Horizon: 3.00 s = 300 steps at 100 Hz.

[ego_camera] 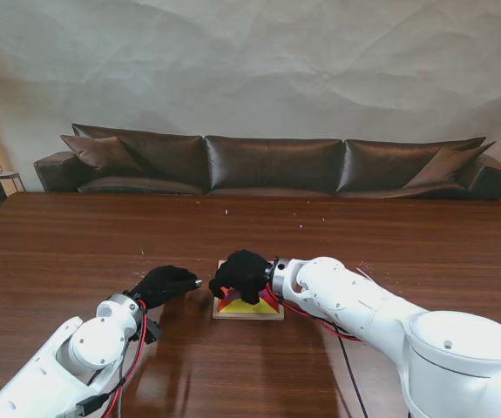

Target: Assemble the tangram pieces into a square

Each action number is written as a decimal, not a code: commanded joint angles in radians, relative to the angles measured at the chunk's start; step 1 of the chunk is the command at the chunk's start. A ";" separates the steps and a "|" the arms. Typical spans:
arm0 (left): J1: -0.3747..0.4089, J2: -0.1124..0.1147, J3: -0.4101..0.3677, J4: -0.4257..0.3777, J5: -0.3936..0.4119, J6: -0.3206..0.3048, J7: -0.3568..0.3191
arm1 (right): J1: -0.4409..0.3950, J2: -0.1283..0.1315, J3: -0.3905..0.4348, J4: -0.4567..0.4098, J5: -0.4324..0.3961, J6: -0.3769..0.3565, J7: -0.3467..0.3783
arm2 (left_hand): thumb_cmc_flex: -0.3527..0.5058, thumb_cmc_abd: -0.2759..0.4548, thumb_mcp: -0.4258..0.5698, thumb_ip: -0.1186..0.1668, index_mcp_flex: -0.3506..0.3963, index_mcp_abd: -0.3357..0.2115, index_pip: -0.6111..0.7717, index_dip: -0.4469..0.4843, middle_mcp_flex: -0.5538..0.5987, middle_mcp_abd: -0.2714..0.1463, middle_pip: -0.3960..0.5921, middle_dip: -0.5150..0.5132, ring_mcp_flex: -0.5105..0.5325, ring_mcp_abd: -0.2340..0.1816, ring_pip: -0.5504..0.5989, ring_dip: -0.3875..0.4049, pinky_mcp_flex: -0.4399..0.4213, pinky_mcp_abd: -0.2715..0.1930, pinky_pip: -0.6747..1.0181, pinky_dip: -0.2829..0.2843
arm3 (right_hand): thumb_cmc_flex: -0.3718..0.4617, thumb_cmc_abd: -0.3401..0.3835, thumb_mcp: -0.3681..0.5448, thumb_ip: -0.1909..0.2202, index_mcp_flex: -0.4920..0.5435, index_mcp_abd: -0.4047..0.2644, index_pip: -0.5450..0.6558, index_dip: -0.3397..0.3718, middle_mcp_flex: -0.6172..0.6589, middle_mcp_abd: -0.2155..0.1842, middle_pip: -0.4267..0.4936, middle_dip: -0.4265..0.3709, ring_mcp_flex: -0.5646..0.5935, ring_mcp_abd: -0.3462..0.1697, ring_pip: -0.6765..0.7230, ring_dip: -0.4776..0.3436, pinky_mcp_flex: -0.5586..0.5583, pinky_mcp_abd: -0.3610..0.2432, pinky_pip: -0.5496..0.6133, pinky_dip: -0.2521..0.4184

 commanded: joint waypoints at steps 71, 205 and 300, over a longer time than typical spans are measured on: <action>-0.015 -0.001 0.016 0.018 -0.018 -0.002 -0.038 | -0.010 0.107 0.106 -0.175 -0.021 0.120 0.156 | 0.029 0.040 -0.028 0.024 0.018 0.007 -0.003 0.003 0.013 0.008 -0.002 0.012 0.000 0.021 0.019 0.015 0.004 0.007 0.004 0.013 | -0.231 0.119 0.067 0.206 -0.173 0.130 -0.031 -0.122 -0.131 0.021 -0.029 -0.035 -0.063 0.011 -0.097 0.005 0.047 0.058 -0.045 -0.009; -0.020 -0.002 0.013 0.032 -0.016 -0.025 -0.032 | -0.262 0.348 0.509 -0.586 0.020 0.235 0.607 | 0.030 0.041 -0.031 0.024 0.019 0.007 -0.003 0.002 0.014 0.010 -0.003 0.012 0.003 0.021 0.022 0.015 0.008 0.008 0.006 0.014 | -0.056 0.482 0.063 0.099 0.035 0.000 -0.019 -0.334 0.075 -0.022 0.242 0.371 0.062 -0.005 0.622 0.259 0.094 0.152 0.207 0.129; -0.022 -0.001 0.016 0.034 -0.017 -0.022 -0.037 | -0.210 0.302 0.442 -0.497 0.105 0.293 0.613 | 0.030 0.042 -0.033 0.024 0.017 0.008 -0.004 0.002 0.013 0.011 -0.003 0.012 0.003 0.021 0.022 0.015 0.008 0.009 0.006 0.014 | -0.092 0.485 0.047 0.117 -0.122 0.102 -0.101 -0.174 0.069 -0.020 0.225 0.341 0.061 -0.011 0.623 0.253 0.094 0.142 0.210 0.123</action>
